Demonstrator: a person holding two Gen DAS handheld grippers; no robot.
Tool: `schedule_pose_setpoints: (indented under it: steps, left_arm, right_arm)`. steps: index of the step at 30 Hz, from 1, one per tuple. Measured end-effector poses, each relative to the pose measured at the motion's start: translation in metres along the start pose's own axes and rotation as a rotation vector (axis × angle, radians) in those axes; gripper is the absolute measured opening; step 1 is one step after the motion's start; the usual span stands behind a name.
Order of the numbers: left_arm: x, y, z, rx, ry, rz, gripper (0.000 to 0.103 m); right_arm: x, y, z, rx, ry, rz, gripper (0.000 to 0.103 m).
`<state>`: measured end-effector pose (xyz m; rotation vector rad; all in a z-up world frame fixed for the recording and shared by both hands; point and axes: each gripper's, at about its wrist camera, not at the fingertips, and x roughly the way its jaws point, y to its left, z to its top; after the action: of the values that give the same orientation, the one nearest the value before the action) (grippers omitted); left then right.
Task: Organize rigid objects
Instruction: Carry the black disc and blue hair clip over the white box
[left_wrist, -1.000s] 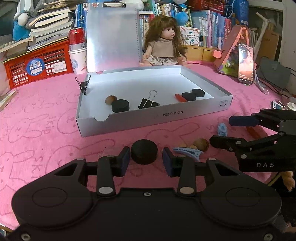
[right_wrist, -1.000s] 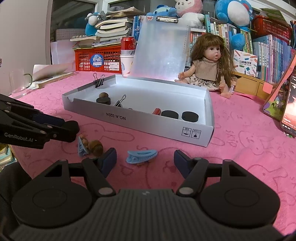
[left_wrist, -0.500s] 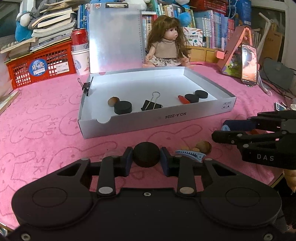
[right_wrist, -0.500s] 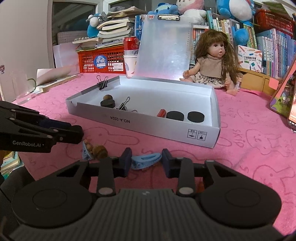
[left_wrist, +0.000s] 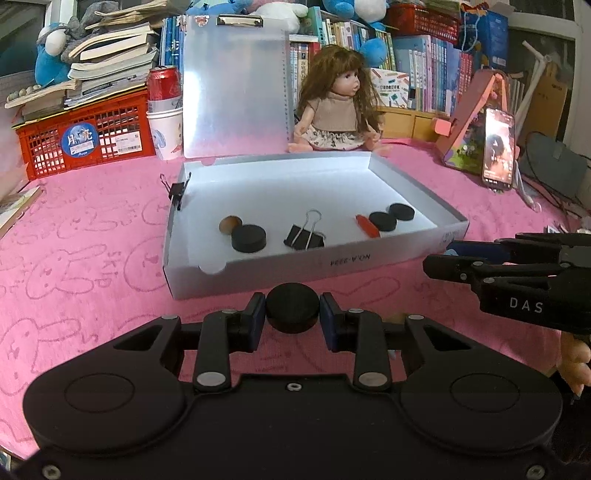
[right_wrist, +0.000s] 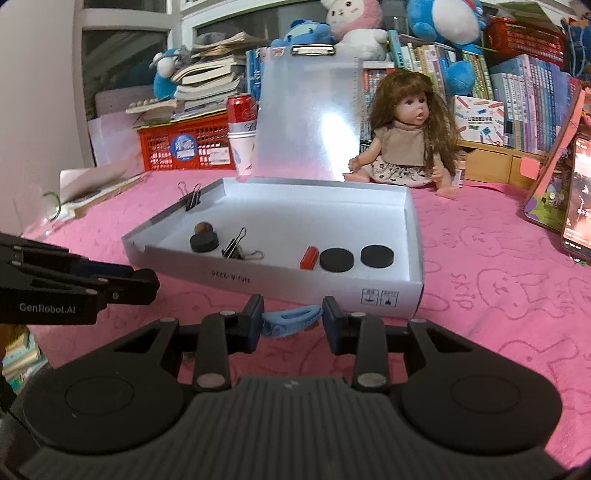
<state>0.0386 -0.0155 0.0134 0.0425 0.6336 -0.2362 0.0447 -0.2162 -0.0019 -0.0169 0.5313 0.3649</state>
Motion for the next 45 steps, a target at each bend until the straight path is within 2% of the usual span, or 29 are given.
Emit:
schedule_pose_setpoints:
  steps: [11, 20, 29, 35, 45]
  left_arm:
    - [0.002, 0.007, 0.023, -0.031, -0.017, -0.007, 0.03]
    - [0.015, 0.013, 0.05, -0.075, -0.002, -0.027, 0.03]
    - [0.054, 0.031, 0.097, -0.157, 0.054, -0.029, 0.03]
    - [0.085, 0.04, 0.121, -0.185, 0.084, 0.013, 0.03]
    - [0.129, 0.051, 0.127, -0.221, 0.148, 0.056, 0.03]
  right_arm:
    - [0.008, -0.012, 0.023, 0.093, -0.002, -0.066, 0.039]
    - [0.023, -0.036, 0.043, 0.246, 0.026, -0.081, 0.039]
    - [0.05, -0.063, 0.076, 0.388, 0.072, -0.085, 0.039]
    - [0.075, -0.071, 0.089, 0.445, 0.129, -0.09, 0.039]
    - [0.109, -0.078, 0.091, 0.46, 0.193, -0.142, 0.039]
